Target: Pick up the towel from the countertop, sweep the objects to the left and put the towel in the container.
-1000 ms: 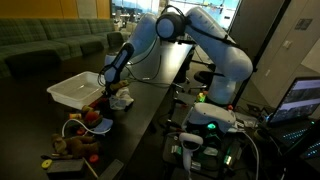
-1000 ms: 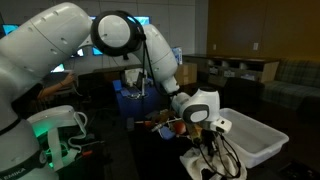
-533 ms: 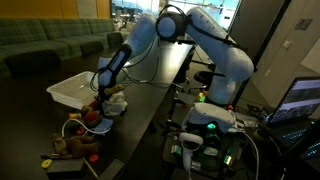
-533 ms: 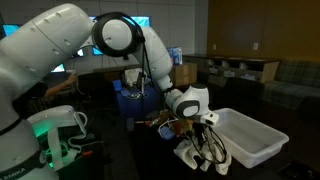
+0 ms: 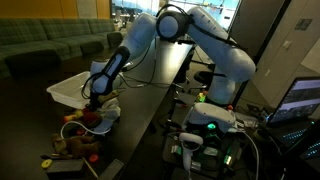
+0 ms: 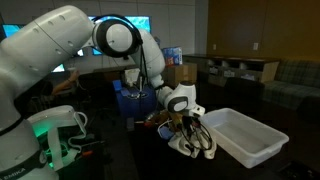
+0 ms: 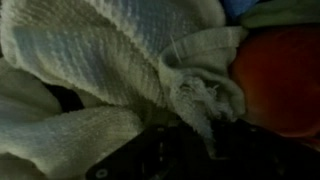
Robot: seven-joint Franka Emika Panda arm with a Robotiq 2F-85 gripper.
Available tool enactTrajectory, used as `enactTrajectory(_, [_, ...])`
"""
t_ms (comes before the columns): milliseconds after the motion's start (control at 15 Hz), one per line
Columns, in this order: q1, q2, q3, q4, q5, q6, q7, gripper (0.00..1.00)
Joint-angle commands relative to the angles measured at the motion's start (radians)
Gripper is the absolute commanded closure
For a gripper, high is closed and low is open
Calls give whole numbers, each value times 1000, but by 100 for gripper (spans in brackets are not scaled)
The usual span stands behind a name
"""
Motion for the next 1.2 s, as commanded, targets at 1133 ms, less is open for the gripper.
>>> enactTrajectory(1133, [46, -48, 148, -209, 41, 166, -42, 94])
